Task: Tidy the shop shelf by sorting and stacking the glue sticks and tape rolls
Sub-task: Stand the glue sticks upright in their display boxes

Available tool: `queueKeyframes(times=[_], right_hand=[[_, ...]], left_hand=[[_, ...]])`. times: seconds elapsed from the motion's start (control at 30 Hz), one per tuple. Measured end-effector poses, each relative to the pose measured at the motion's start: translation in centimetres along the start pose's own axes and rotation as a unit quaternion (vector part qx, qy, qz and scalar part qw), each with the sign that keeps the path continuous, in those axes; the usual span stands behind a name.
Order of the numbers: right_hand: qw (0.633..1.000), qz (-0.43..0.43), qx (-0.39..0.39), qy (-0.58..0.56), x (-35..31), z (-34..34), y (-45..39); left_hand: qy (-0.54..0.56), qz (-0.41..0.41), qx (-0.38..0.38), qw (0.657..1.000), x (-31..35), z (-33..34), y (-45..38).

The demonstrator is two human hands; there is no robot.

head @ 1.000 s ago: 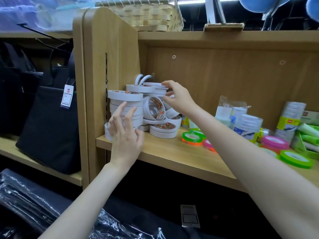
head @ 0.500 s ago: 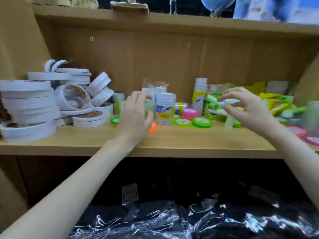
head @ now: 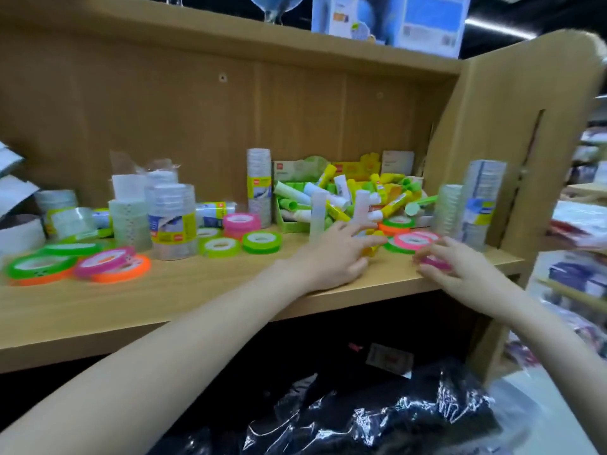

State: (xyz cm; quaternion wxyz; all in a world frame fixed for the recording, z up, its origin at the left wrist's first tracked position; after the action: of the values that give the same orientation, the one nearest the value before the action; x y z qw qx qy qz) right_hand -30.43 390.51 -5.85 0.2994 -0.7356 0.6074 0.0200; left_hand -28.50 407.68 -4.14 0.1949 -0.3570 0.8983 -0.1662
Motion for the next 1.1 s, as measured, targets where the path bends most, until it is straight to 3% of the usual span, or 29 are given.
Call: queueKeyframes(times=[0.1,0.3,0.5,0.7,0.83,1.0,1.1], right_hand=[[0.999,-0.012,0.033,-0.009,-0.1,-0.4,-1.4],[0.995,0.031,-0.090,-0.008,0.5,1.7,-5.1],[0.991,-0.075,-0.067,-0.089,-0.7,0.9,-2.4],[0.967,-0.148,-0.052,-0.202,-3.2,1.2,-1.1],[0.959,-0.146,-0.057,-0.236,-3.8,1.7,-2.3],[0.954,-0.080,-0.018,-0.288,-0.8,0.2,-5.7],[0.987,-0.030,-0.020,-0.156,0.9,1.0,-8.1]], left_hand=[[0.011,0.010,-0.041,0.999,0.4,1.2,-1.4],[0.059,-0.040,-0.047,0.996,-0.6,1.9,-1.4],[0.038,-0.083,-0.067,0.994,-1.4,2.3,-1.2],[0.090,-0.072,-0.033,0.993,-0.9,0.8,-0.3],[0.148,-0.038,-0.059,0.986,-0.6,0.3,1.4],[0.093,-0.049,-0.072,0.992,-1.3,0.6,2.0],[0.062,-0.053,-0.075,0.994,-1.3,0.6,2.0]])
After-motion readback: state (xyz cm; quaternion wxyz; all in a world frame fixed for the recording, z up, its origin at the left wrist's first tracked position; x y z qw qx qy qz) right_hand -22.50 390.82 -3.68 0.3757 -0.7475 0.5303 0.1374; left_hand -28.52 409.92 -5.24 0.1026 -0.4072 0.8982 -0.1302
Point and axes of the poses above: each hand's wrist, its own y-axis away from the middle knuckle, its own z-axis out of the palm, x = y × z, the point moved 6 cm from there along -y, towards the middle knuckle, and after that the axes turned 14 degrees about -y, right-handed, at the moved point
